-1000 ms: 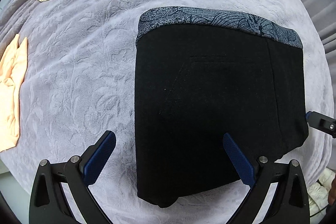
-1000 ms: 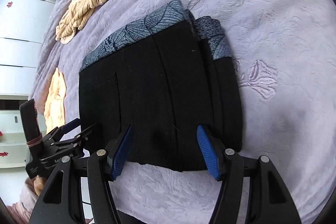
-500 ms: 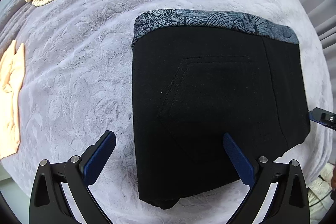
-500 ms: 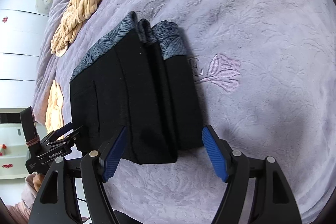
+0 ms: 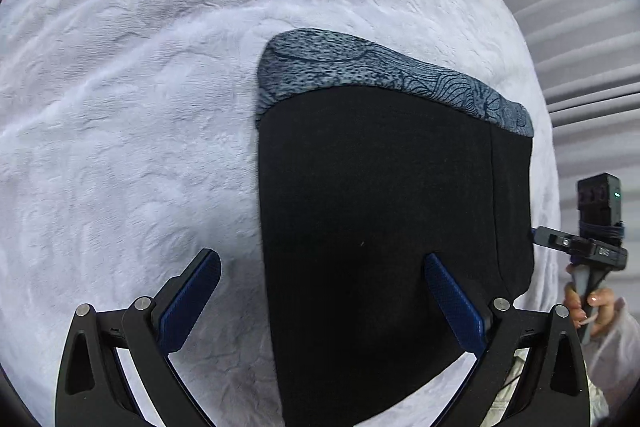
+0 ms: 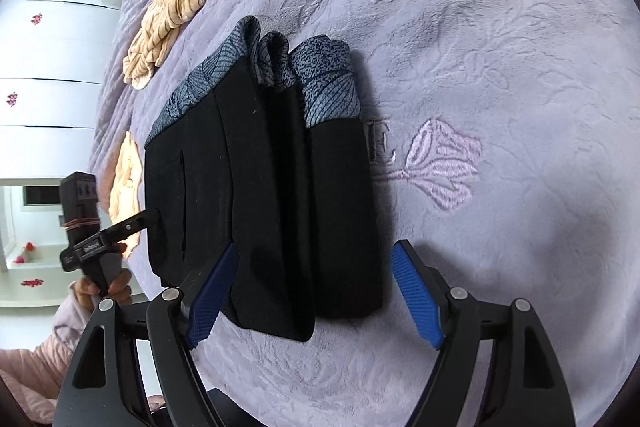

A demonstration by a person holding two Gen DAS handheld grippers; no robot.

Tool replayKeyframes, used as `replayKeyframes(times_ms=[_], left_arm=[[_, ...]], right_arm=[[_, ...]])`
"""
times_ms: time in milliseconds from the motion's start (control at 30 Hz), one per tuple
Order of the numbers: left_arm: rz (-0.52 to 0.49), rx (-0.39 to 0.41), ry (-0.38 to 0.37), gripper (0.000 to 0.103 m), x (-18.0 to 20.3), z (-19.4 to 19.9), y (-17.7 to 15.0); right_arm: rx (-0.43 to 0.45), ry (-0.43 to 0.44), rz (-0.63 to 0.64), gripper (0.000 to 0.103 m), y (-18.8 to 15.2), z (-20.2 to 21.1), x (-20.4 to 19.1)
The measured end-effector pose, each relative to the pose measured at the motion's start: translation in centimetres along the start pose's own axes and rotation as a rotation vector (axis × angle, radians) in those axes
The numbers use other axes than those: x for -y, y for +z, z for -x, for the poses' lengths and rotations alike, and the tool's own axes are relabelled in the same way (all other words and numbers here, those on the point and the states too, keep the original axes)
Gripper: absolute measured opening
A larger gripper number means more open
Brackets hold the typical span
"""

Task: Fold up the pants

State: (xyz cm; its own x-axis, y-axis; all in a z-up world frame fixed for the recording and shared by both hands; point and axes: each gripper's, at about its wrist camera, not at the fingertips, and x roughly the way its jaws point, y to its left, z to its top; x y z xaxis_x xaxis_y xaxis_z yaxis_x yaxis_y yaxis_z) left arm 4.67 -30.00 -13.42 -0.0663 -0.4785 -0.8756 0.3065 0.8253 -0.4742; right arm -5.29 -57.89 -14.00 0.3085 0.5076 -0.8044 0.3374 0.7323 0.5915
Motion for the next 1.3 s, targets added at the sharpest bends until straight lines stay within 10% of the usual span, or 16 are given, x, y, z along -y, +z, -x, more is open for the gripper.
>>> replayKeyframes(times_ms=[467,667,967,1133,1300], left_arm=[[-0.014,-0.001,-0.086,0.095,2.2,-3.7,0.6],[-0.046,0.049,-0.135,0.065,1.3,0.7,-1.1],[-0.073,0.093,-0.126,0.064,-1.0,10.1,-3.6],[-0.048,0.092,-0.038,0.068,-4.8,12.9,-6.1],[0.070,0.021,0.305,0.076,-11.0,10.5,-8.4]], right_arm=[[-0.089,0.199,-0.084,0.085,3.2,-5.2,2.0],[-0.077,0.194,-0.084,0.062,2.3,-3.3,-0.4],[-0.057,0.291,-0.043,0.061,0.3,0.5,-4.9],[-0.047,0.352,-0.058,0.061,0.3,-0.1,-5.0],[-0.093,0.225,-0.094,0.061,-1.5,-5.3,-5.4]])
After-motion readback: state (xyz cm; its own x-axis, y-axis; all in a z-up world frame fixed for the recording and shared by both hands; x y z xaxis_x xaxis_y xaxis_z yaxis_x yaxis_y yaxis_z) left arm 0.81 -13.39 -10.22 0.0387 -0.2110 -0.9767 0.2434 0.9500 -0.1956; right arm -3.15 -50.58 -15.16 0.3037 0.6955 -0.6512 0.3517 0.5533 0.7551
